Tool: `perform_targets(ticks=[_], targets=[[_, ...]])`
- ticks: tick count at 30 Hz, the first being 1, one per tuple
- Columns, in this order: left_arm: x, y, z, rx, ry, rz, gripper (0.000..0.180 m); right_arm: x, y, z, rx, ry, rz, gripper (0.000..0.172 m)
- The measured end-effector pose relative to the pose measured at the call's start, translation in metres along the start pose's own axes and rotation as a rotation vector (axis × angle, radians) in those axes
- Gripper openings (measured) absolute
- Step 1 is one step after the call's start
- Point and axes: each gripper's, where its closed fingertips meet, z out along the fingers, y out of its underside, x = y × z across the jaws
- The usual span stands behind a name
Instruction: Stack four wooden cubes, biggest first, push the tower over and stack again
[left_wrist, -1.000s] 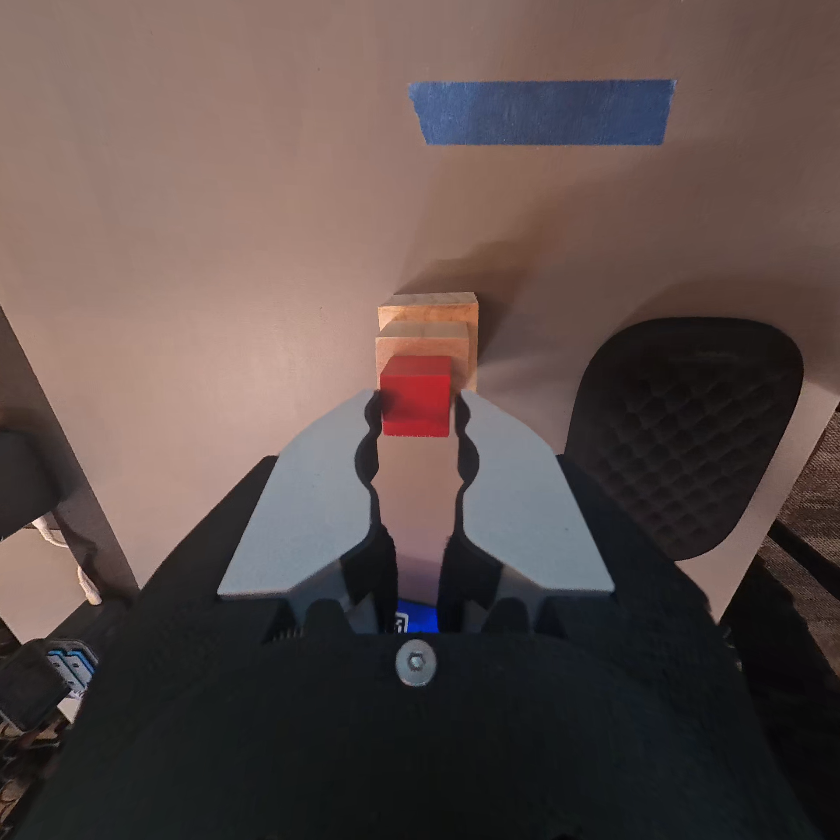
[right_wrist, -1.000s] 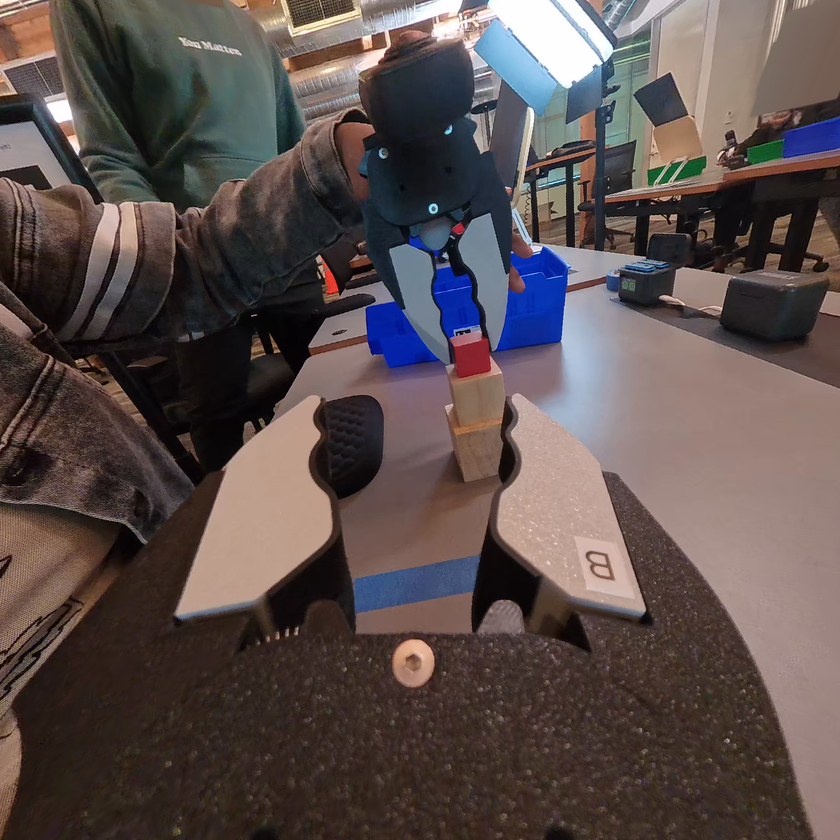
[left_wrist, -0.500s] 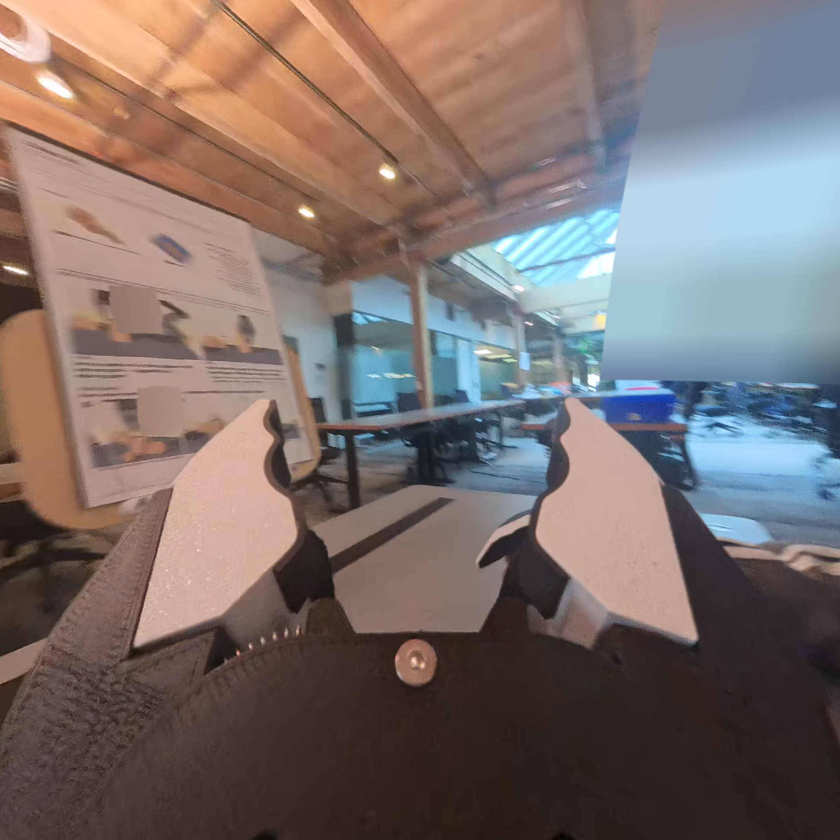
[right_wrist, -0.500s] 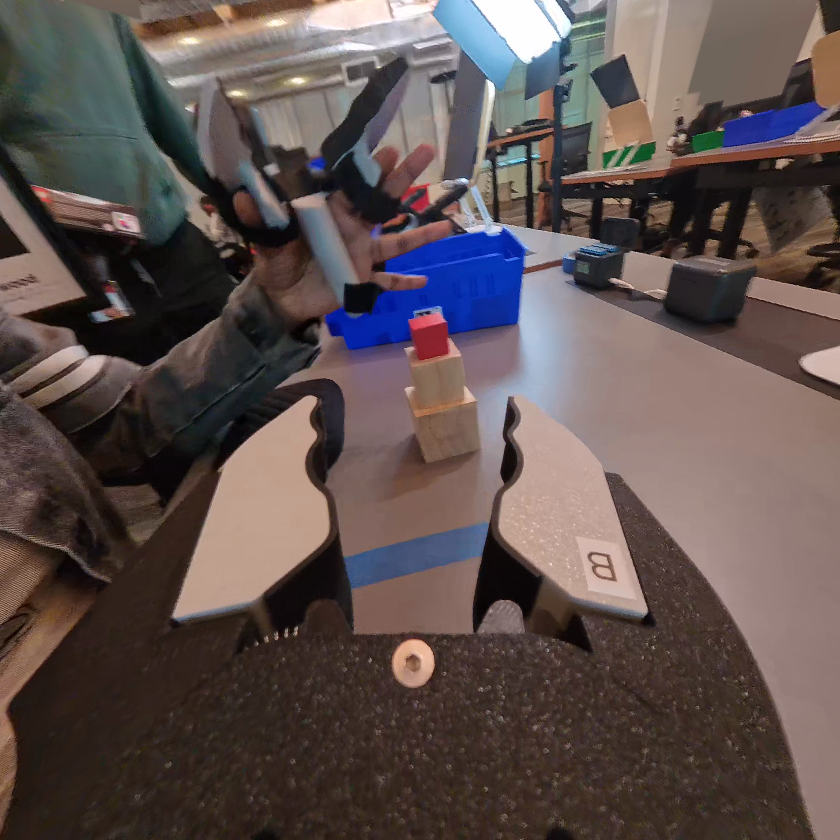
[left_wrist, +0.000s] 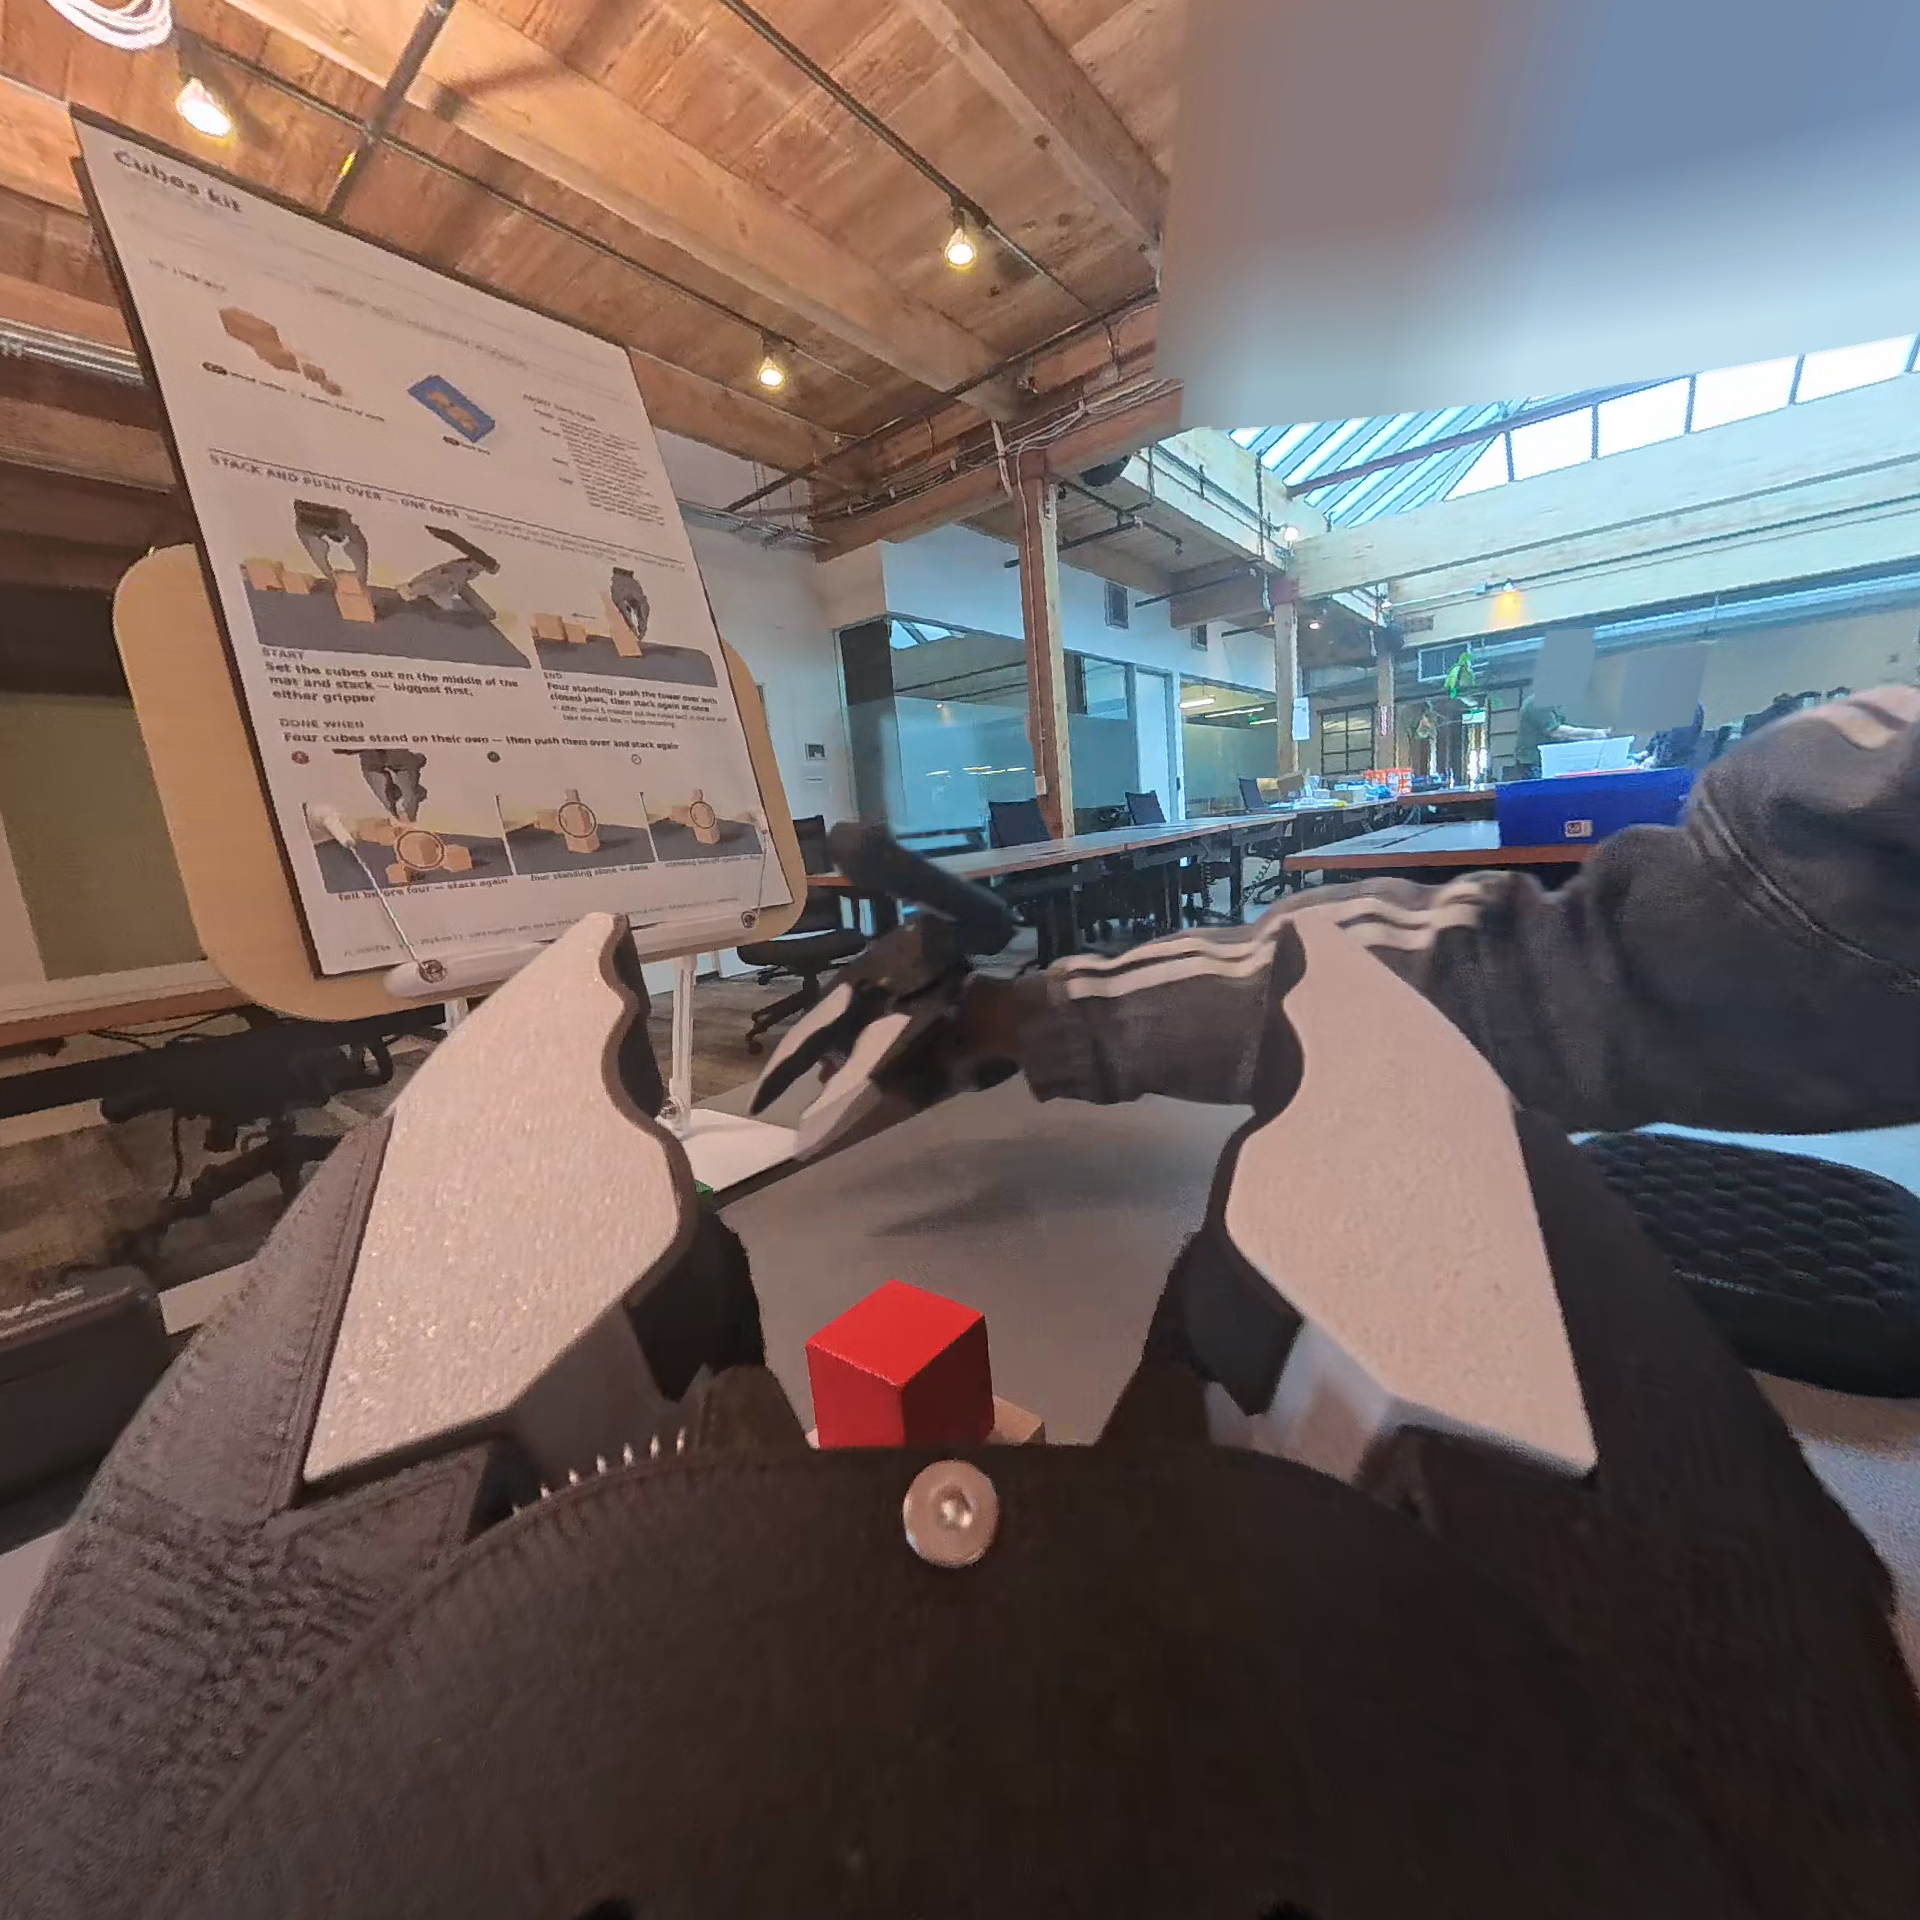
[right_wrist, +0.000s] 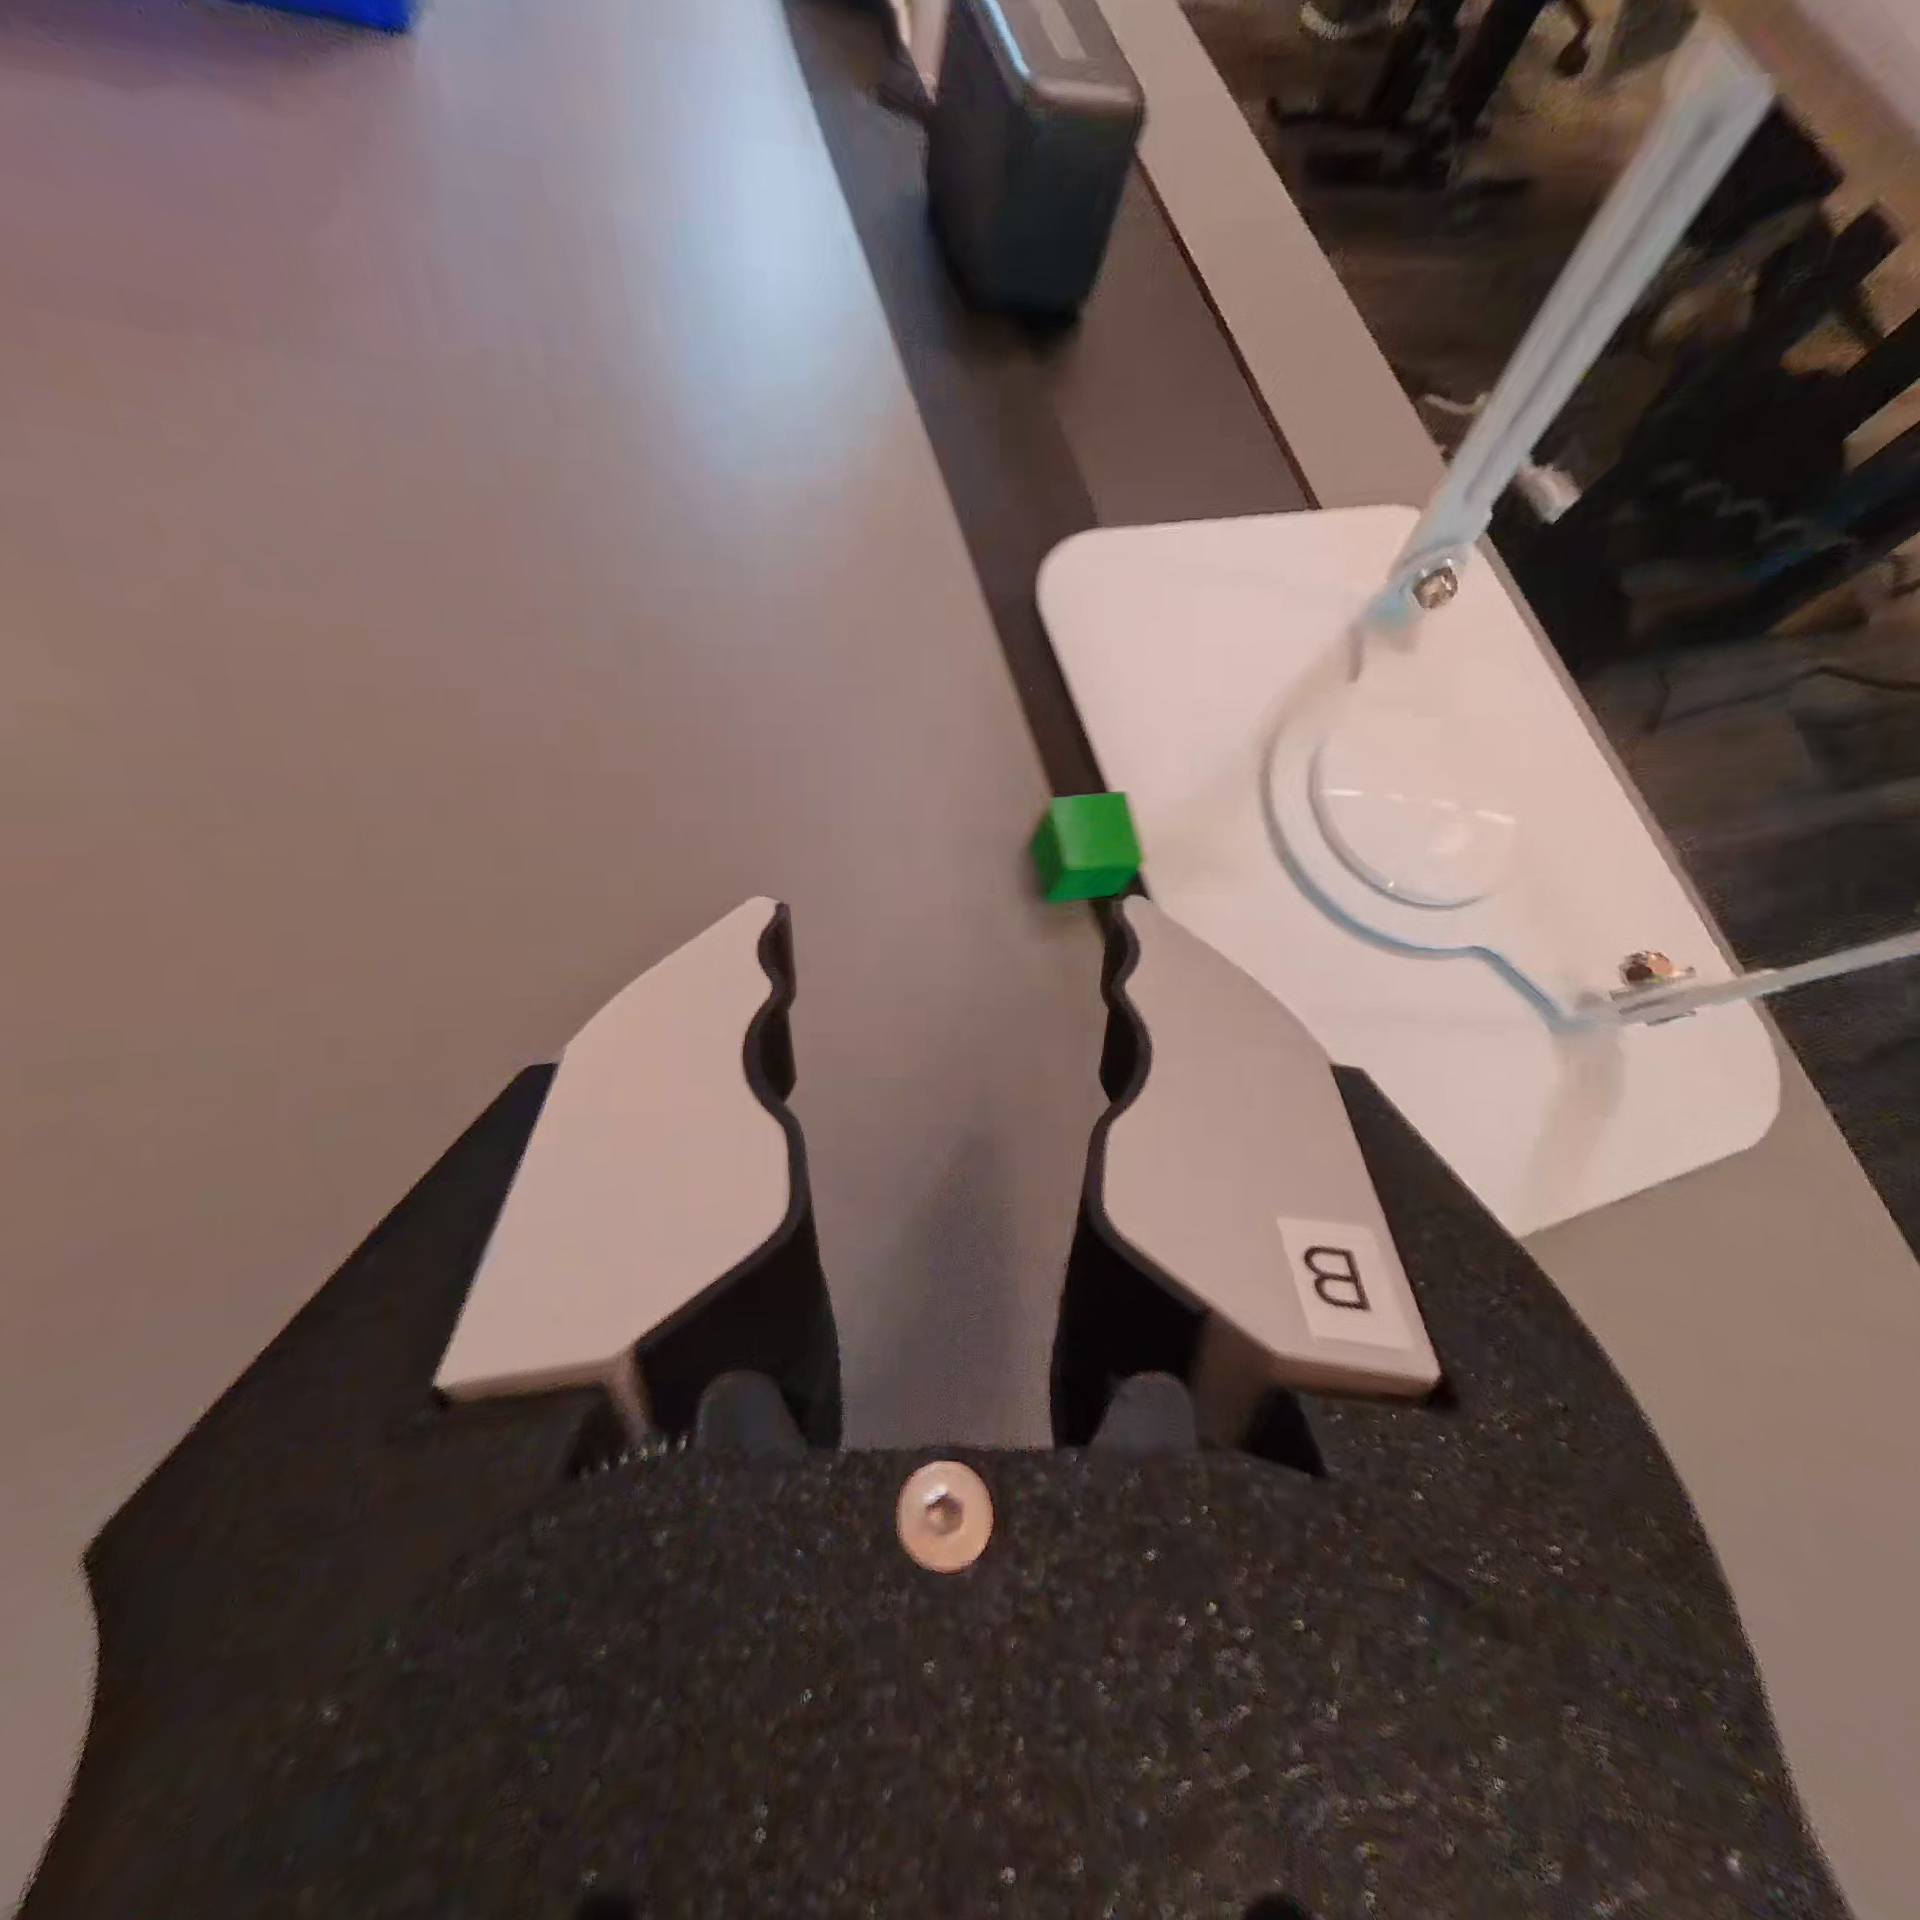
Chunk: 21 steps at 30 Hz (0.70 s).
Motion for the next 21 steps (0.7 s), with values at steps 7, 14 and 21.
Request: perform_targets(ticks=[7,14,21], targets=[[0.004,0.01,0.002,-0.05,0.02,0.041,0.112,0.033,0.021,0.057,-0.146,-0.058,0.028,0.044],[0.009,0.022,0.004,-0.117,0.033,0.128,0.112,0.013,0.005,0.046,-0.035,-0.096,0.065,0.022],[0.033,0.03,0.008,-0.191,0.11,0.325,0.098,-0.129,-0.052,-0.065,0.266,-0.566,0.428,0.022]])
